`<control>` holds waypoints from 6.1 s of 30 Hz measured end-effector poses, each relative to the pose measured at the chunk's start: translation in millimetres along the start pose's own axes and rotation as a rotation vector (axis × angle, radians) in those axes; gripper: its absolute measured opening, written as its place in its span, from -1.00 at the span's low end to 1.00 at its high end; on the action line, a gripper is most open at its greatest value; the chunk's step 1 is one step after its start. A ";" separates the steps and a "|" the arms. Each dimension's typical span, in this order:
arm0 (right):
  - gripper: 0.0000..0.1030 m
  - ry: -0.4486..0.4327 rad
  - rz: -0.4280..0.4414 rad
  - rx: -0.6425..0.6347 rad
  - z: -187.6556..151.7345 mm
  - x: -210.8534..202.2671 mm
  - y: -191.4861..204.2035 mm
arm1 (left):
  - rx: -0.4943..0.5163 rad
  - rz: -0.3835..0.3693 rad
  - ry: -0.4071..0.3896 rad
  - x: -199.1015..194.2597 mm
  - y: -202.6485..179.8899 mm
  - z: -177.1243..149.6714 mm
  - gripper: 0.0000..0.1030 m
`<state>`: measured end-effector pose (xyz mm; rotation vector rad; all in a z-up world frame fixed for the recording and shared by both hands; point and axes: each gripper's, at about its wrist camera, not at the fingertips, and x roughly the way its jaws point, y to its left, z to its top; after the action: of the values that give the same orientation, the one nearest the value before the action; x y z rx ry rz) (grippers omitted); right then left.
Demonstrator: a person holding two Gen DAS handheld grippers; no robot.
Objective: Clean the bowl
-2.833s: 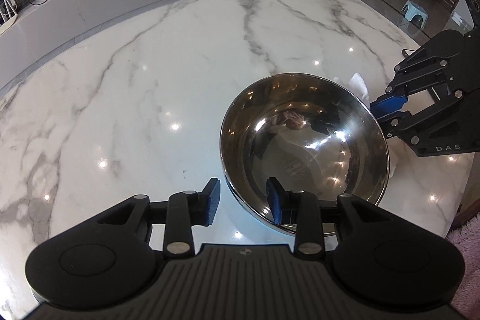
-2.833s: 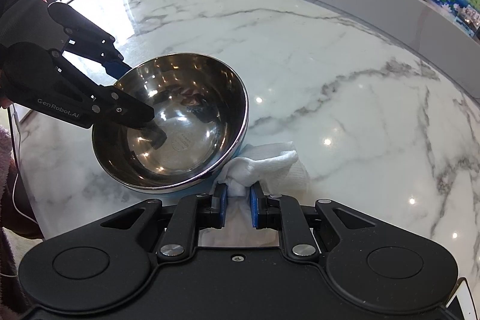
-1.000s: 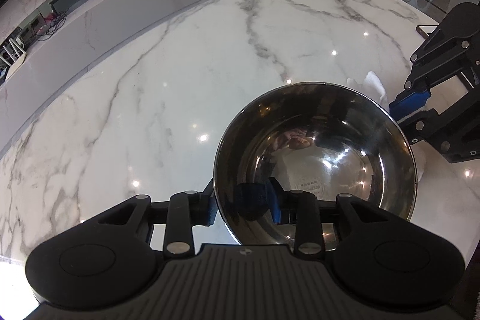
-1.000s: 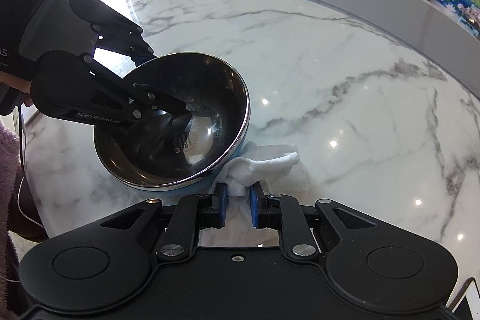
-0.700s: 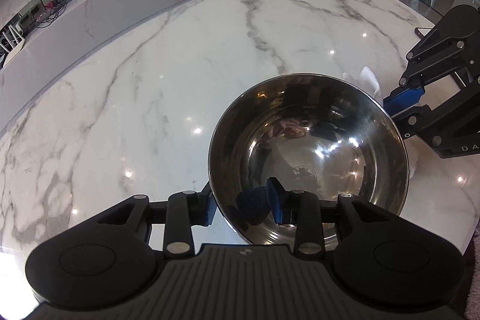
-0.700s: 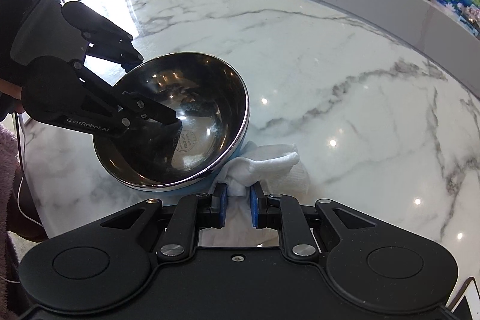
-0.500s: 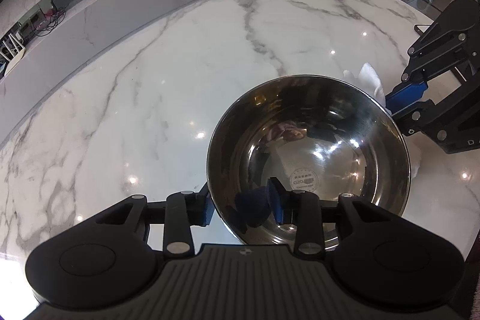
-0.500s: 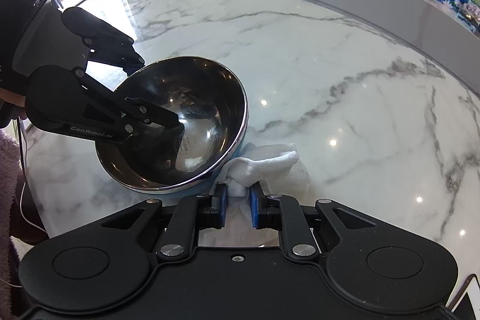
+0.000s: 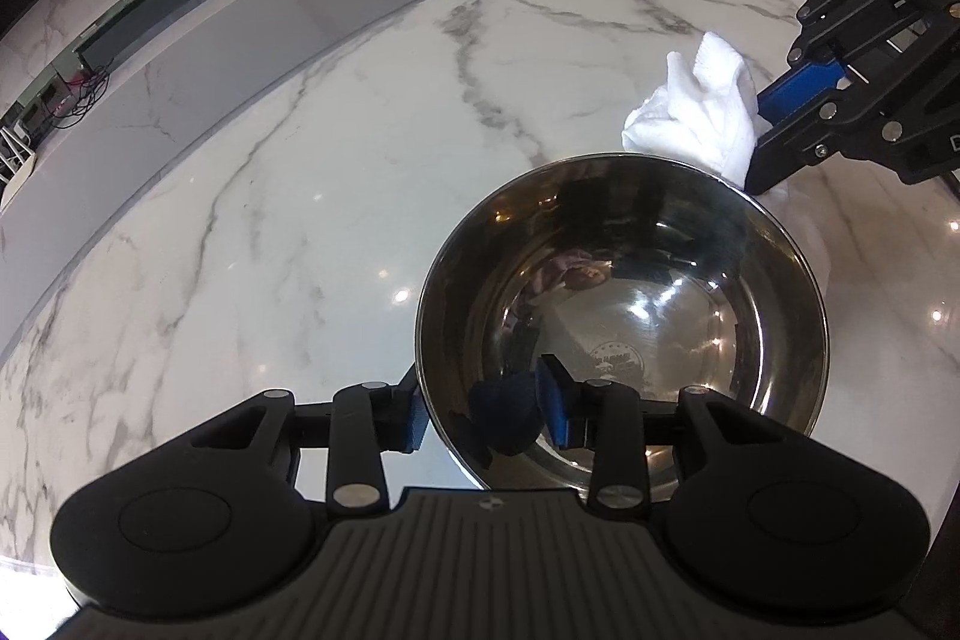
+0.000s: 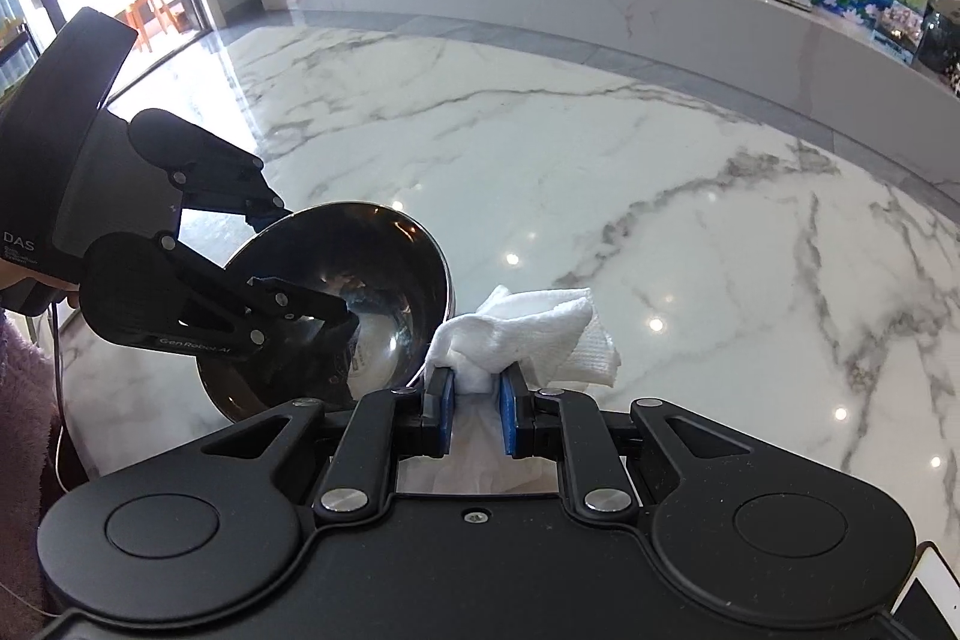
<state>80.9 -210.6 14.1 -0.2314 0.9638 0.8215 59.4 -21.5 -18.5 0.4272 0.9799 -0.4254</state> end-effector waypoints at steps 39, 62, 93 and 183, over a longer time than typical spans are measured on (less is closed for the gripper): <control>-0.72 0.135 0.039 -0.080 -8.2 31.9 21.0 | -0.039 0.006 0.056 -8.3 3.4 -12.0 -0.34; -0.72 -0.030 0.056 -0.045 5.5 3.6 12.1 | -0.030 0.029 0.033 -4.5 3.8 -7.6 -0.33; -0.72 0.108 0.036 -0.077 -6.7 41.2 22.4 | -0.149 -0.056 0.082 -12.5 12.0 -20.9 -0.28; -0.72 0.054 0.008 -0.005 -7.0 20.2 7.5 | -0.091 0.006 0.015 0.2 4.5 -2.1 -0.37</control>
<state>77.2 -198.6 -4.9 -0.2555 1.0142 0.8284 60.4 -16.6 -19.0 0.3514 1.0084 -0.3712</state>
